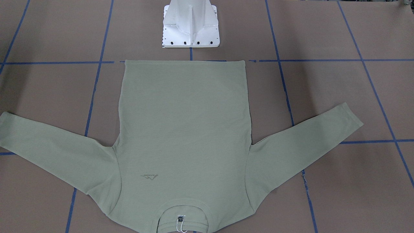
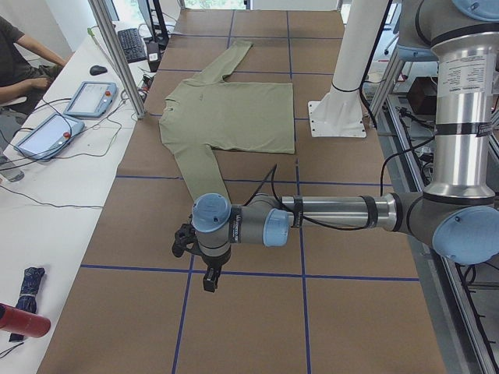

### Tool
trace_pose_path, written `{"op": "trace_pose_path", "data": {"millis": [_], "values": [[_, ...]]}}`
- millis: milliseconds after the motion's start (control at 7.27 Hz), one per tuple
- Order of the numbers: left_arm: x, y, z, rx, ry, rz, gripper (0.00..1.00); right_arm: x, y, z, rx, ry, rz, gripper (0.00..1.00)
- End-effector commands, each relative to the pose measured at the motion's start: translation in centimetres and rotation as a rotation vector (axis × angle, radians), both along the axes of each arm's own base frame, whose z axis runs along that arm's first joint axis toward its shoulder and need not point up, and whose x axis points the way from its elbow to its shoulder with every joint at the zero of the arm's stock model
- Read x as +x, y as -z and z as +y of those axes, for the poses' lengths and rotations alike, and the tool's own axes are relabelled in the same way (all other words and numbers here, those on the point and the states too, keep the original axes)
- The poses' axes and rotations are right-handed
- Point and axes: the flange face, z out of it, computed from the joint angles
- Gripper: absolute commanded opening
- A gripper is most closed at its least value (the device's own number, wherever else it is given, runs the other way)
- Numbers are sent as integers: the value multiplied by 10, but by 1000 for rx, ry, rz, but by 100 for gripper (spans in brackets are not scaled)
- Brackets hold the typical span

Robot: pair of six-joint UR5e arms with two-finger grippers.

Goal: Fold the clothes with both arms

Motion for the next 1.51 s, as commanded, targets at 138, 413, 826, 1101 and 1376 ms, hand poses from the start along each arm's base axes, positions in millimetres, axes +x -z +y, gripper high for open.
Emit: {"op": "trace_pose_path", "data": {"millis": [138,413,826,1101,1376], "values": [[4,52,-49,191,-13,6,100,-4,26,-12,70,-5,-35,100],[10,40,-38,271,-24,58,100,-28,16,-4,82,43,-61,100],[16,54,-56,291,-34,80,100,-91,-14,0,207,152,5,100],[16,52,-56,287,-34,76,100,-143,-36,-2,253,169,-29,100],[16,52,-56,292,-36,72,100,-212,-26,-13,278,146,-44,100]]}}
